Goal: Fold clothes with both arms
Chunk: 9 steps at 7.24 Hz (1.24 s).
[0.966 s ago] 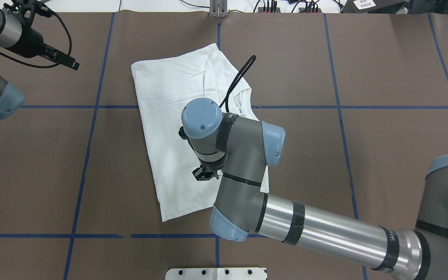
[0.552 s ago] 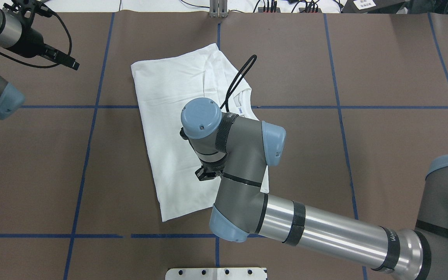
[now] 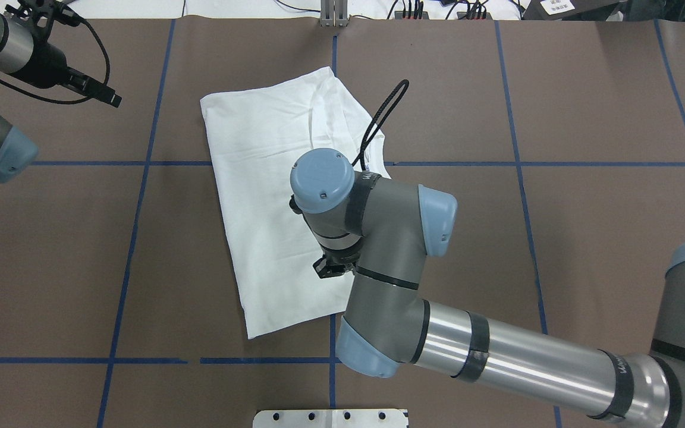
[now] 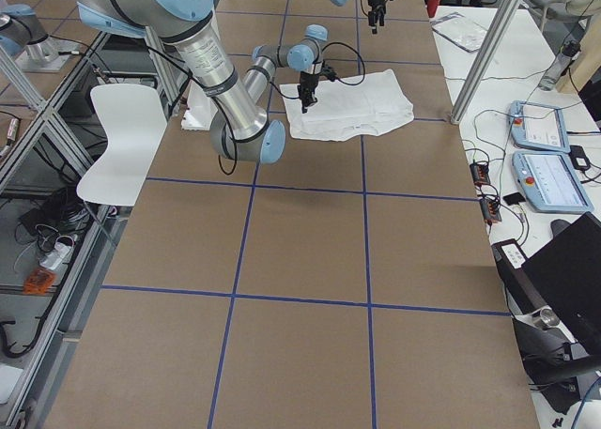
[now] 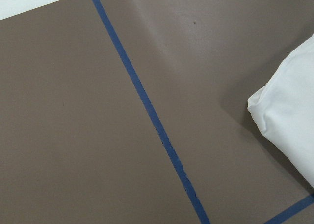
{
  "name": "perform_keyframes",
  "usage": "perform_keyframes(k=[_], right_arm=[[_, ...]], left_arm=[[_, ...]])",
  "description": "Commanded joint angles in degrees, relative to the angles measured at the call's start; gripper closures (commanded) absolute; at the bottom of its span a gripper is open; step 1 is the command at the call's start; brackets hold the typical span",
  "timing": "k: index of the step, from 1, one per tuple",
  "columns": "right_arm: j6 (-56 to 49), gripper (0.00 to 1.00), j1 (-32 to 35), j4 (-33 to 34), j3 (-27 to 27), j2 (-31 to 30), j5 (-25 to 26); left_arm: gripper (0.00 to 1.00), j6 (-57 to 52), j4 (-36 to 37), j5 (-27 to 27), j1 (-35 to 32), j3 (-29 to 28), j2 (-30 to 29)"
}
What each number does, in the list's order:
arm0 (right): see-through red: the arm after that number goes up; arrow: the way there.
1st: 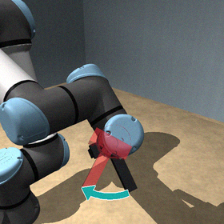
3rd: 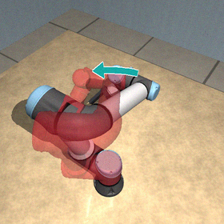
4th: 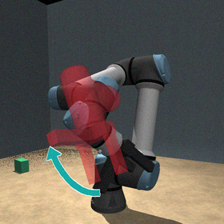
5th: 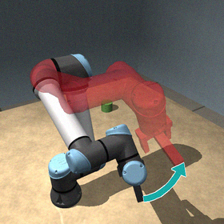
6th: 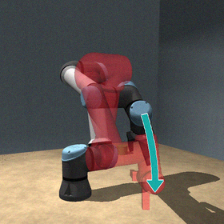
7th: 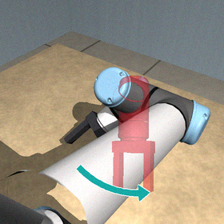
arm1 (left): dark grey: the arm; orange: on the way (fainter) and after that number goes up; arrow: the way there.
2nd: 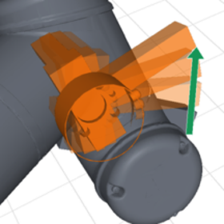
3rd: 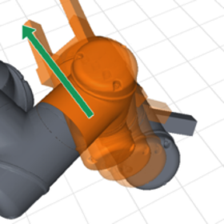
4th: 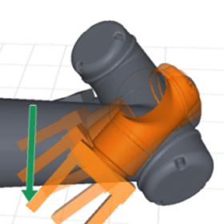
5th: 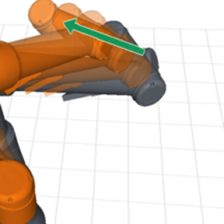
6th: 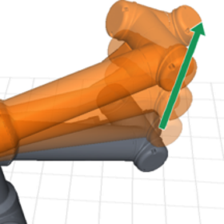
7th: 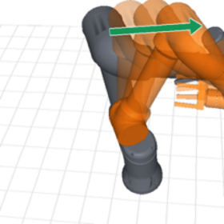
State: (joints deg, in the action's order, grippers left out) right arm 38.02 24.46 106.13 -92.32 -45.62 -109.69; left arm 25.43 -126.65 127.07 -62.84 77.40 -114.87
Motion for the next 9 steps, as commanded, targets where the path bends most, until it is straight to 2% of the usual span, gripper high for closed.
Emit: perform_keyframes(k=[1, 3, 5, 6, 8, 9], right_arm=[[0.0, 1.00, 0.4, 0.4, -5.2, -5.3, 0.5], [0.3, 0.00, 0.6, 0.2, -4.7, -5.2, 1.7], [2.1, 0.00, 2.9, -0.6, -4.4, -4.0, 2.2], [4.8, 0.00, 4.6, -4.2, -1.8, -2.6, 2.1], [13.5, 0.00, 6.6, -21.3, 13.0, 4.0, 2.2], [15.3, 0.00, 7.4, -24.4, 18.1, 6.8, 2.2]], left_arm=[[0.00, 0.1, 0.0, 0.0, 0.0, 0.0, 0.0], [0.00, 0.1, 0.0, 0.0, 0.1, 0.0, 0.0], [0.00, 0.0, 0.0, 0.0, 0.0, 0.0, 0.0], [0.00, 0.0, 0.0, 0.0, 0.1, -0.1, 0.0], [0.00, 0.0, 0.1, 0.1, 0.1, 0.0, 0.0], [0.00, 0.0, 0.1, 0.1, 0.1, 0.0, 0.0]])
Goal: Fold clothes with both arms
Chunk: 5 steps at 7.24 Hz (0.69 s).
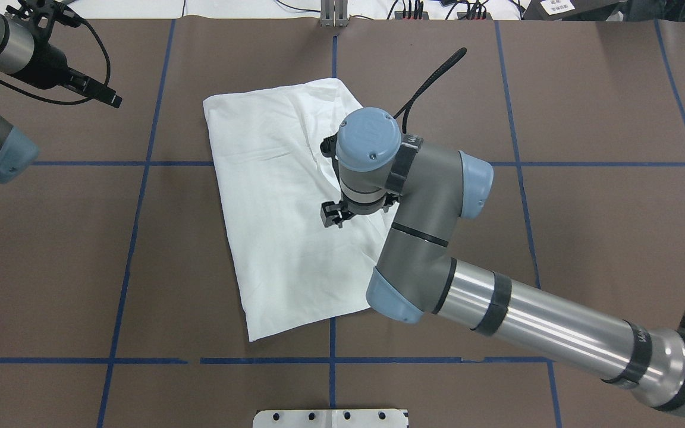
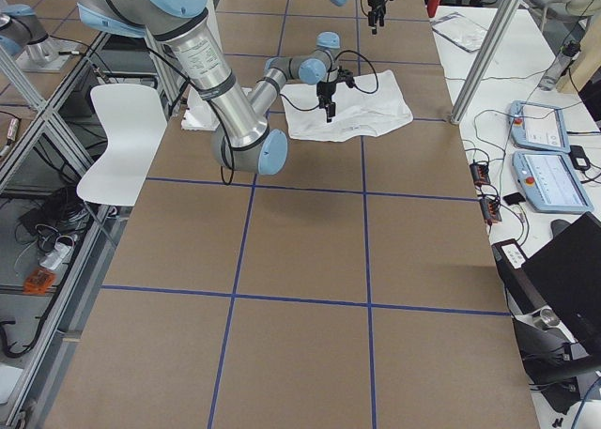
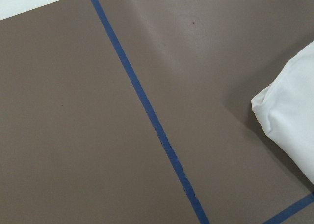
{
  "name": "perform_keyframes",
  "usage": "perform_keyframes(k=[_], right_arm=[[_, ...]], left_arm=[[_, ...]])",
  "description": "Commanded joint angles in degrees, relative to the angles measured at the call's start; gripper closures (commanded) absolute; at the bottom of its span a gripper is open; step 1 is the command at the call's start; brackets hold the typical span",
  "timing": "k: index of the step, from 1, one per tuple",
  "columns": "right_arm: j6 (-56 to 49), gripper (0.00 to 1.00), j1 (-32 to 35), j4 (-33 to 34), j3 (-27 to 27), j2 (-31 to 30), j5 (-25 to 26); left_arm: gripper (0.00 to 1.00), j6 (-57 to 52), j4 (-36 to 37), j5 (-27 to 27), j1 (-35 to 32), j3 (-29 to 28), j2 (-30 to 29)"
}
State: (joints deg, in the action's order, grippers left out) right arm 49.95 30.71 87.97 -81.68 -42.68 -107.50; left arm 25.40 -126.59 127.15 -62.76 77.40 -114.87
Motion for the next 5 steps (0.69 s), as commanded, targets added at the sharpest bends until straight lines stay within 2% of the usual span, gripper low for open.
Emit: perform_keyframes(k=[1, 3, 5], right_arm=[[5.6, 0.00, 1.8, -8.9, 10.4, 6.2, 0.5], [8.9, 0.05, 2.6, -14.8, 16.7, 9.3, 3.2], [10.5, 0.34, 2.6, -17.3, 18.7, 9.5, 4.0]], left_arm=[[0.00, 0.0, 0.0, 0.0, 0.0, 0.0, 0.0], [0.00, 0.1, 0.0, 0.0, 0.0, 0.0, 0.0], [0.00, 0.1, 0.0, 0.0, 0.0, 0.0, 0.0]])
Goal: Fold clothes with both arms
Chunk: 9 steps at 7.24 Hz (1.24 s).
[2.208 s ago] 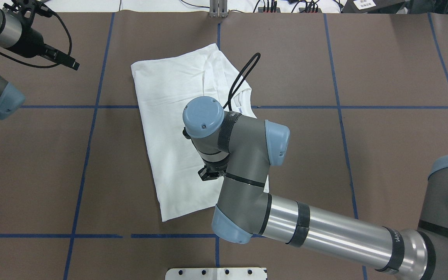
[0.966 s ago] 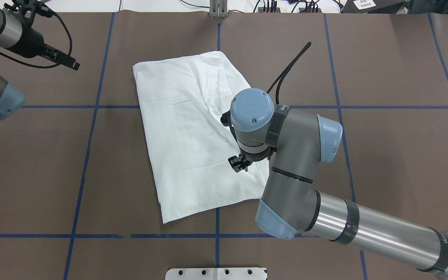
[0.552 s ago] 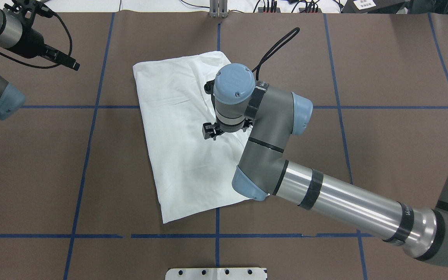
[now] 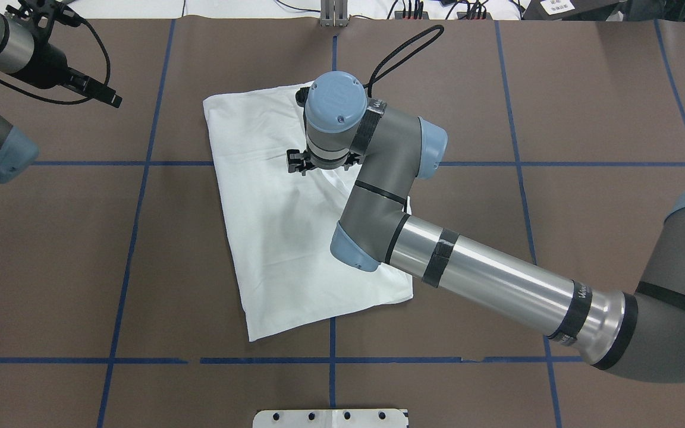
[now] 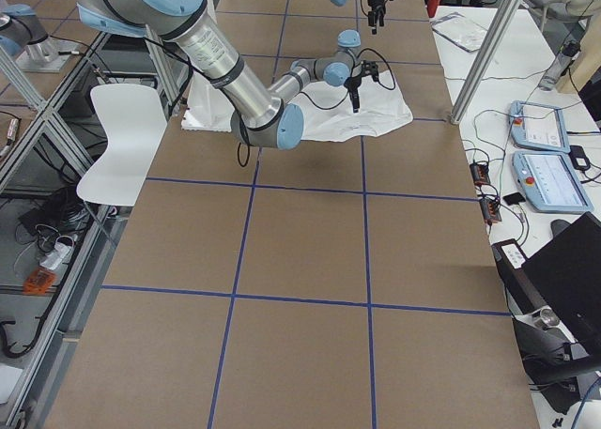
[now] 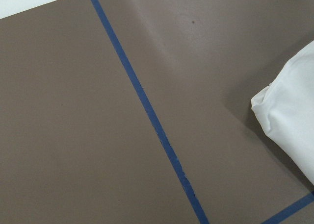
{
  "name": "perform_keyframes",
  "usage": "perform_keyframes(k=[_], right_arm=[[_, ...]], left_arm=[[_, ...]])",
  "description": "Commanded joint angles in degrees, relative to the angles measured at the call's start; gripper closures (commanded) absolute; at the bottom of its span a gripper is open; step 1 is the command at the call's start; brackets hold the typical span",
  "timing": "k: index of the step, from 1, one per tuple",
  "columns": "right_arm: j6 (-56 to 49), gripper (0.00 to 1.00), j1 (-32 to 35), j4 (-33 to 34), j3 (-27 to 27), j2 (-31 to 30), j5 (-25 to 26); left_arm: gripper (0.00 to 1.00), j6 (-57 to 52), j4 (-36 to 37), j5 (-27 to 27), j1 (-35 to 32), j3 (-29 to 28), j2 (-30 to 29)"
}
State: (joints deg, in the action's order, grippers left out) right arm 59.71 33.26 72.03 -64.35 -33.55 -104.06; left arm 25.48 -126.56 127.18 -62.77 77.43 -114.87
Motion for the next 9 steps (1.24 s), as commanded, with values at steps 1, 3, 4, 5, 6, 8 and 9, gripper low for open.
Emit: perform_keyframes(k=[1, 3, 4, 5, 6, 8, 9], right_arm=[[0.7, 0.53, 0.2, -1.4, 1.3, 0.3, 0.5], [0.6, 0.92, 0.8, -1.4, 1.3, 0.3, 0.5], [0.7, 0.97, 0.7, -1.4, 1.3, 0.3, 0.5], [0.7, 0.95, 0.7, -1.4, 1.4, 0.4, 0.5], [0.7, 0.93, 0.7, -1.4, 1.4, 0.4, 0.5], [0.7, 1.00, 0.7, -1.4, 1.4, 0.5, 0.5], [0.7, 1.00, 1.0, -1.4, 1.4, 0.4, 0.5]], left_arm=[[0.00, 0.0, 0.0, 0.0, -0.1, 0.1, 0.0], [0.00, 0.0, -0.1, 0.0, -0.1, 0.0, 0.0], [0.00, 0.0, 0.0, 0.0, -0.1, 0.0, 0.0], [0.00, 0.0, 0.0, 0.0, -0.1, 0.1, 0.0], [0.00, 0.0, -0.1, -0.1, -0.1, 0.0, 0.0], [0.00, 0.0, -0.1, -0.1, -0.1, 0.1, 0.0], [0.00, 0.0, -0.1, -0.1, -0.1, 0.1, 0.0]])
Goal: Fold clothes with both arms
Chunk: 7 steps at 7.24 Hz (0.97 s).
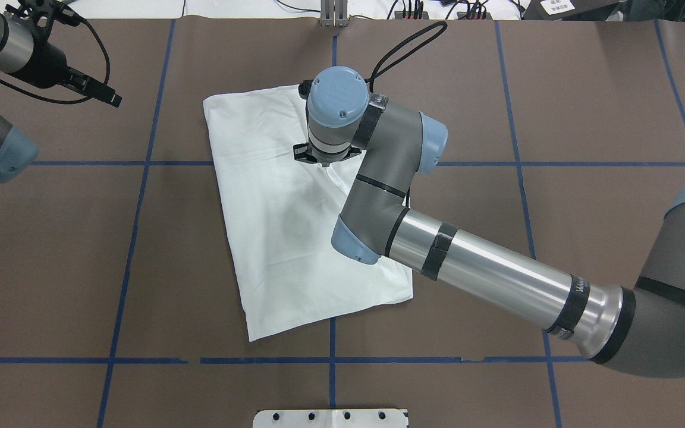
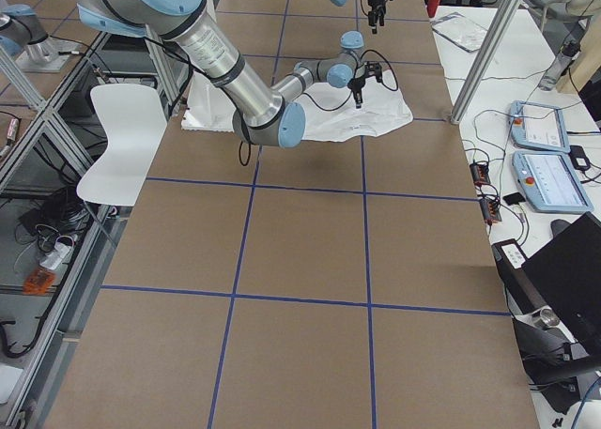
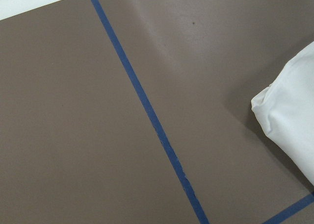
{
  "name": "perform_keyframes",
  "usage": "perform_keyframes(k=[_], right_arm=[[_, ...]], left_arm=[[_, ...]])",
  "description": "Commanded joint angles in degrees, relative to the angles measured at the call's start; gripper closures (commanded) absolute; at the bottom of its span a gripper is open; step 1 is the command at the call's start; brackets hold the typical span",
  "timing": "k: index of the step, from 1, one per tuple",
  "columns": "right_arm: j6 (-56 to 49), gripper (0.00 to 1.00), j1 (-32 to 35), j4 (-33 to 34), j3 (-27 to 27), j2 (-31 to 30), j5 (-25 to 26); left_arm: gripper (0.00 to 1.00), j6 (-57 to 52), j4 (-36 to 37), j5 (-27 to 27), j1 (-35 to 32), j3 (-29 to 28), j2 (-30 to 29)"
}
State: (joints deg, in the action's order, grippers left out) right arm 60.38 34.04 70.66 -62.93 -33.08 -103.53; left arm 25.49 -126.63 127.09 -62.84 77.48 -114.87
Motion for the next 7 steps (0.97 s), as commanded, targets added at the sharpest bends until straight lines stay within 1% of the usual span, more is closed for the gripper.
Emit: perform_keyframes(k=[1, 4, 7], right_arm=[[-0.6, 1.00, 1.4, 0.1, 0.0, -0.3, 0.0], [-1.9, 1.00, 2.9, 0.0, 1.6, -1.3, 0.7], [-2.1, 1.00, 3.0, 0.0, 1.2, -2.7, 0.8]], left_arm=[[0.00, 0.0, 0.1, 0.0, 0.0, 0.1, 0.0], [0.00, 0.0, 0.1, 0.1, 0.0, 0.1, 0.0], [0.00, 0.0, 0.1, 0.1, 0.0, 0.1, 0.0]])
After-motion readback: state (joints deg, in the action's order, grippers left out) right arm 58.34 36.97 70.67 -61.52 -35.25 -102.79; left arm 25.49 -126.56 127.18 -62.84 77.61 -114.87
